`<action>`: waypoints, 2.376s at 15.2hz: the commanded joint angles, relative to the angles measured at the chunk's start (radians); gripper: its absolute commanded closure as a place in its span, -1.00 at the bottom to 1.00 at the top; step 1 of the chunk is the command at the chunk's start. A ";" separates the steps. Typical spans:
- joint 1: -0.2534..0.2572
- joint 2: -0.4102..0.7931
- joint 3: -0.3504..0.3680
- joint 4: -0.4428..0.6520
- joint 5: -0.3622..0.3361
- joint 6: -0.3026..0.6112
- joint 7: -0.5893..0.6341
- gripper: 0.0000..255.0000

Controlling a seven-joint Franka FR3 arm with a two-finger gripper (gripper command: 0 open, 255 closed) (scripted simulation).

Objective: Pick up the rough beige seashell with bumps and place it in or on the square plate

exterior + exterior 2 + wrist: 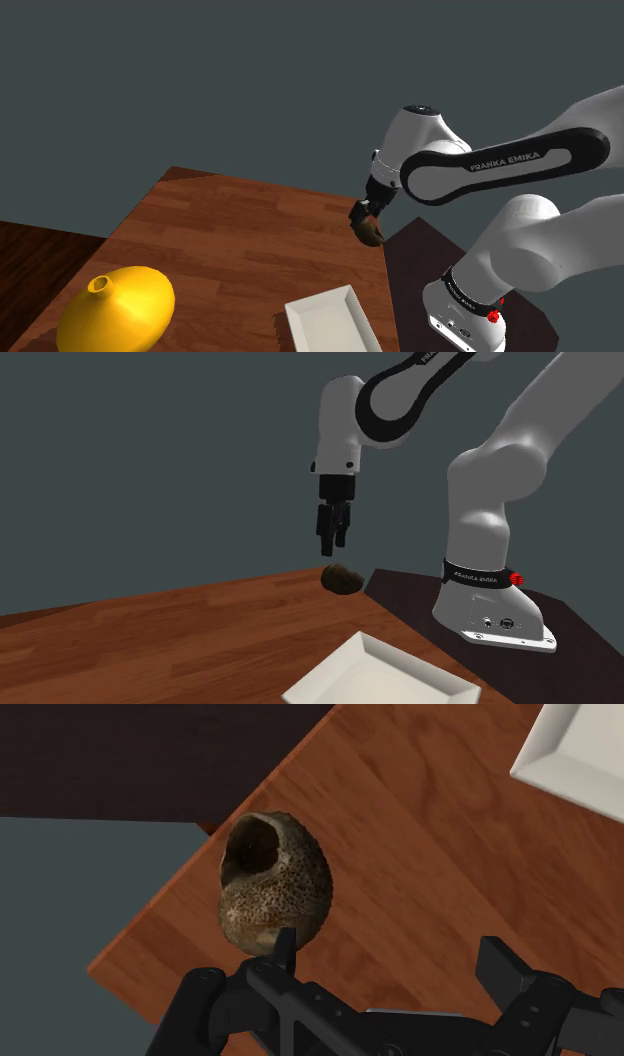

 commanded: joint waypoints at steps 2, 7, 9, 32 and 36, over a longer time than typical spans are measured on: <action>0.026 0.094 0.031 -0.023 0.038 0.129 0.014 -1.00; 0.032 0.196 0.043 -0.038 0.057 0.246 0.006 -1.00; 0.034 0.232 0.047 -0.041 0.063 0.284 0.003 -1.00; -0.281 0.482 0.205 0.322 -0.307 -0.266 0.508 -1.00; -0.281 0.511 0.201 0.285 -0.323 -0.203 0.521 -1.00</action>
